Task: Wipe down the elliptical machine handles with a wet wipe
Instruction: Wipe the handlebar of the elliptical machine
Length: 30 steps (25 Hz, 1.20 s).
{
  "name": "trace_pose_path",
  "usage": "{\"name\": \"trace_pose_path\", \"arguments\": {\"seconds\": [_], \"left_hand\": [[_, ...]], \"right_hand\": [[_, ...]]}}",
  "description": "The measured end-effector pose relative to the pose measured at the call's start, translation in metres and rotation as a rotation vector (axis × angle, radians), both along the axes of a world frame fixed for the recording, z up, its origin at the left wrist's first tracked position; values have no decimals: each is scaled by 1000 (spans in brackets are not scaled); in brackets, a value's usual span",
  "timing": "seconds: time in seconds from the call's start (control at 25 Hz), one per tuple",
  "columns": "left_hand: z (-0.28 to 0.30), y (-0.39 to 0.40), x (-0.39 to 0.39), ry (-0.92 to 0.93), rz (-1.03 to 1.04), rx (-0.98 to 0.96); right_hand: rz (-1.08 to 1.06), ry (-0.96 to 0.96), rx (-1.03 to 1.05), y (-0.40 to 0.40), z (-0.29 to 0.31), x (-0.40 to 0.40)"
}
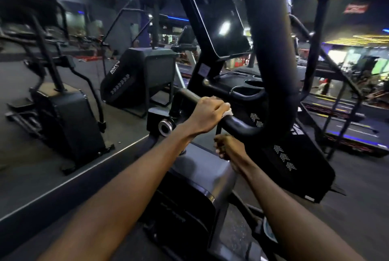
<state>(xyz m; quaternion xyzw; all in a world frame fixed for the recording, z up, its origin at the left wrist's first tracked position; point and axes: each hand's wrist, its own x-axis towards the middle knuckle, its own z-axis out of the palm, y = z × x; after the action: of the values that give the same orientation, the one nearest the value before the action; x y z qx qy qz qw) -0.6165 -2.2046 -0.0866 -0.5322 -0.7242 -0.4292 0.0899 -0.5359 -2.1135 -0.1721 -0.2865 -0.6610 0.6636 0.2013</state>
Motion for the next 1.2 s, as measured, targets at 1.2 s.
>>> {"name": "trace_pose_path", "arguments": {"seconds": [1.2], "left_hand": [[-32, 39, 214, -652, 376, 1059]], "right_hand": [[554, 138, -341, 21, 52, 118]]}}
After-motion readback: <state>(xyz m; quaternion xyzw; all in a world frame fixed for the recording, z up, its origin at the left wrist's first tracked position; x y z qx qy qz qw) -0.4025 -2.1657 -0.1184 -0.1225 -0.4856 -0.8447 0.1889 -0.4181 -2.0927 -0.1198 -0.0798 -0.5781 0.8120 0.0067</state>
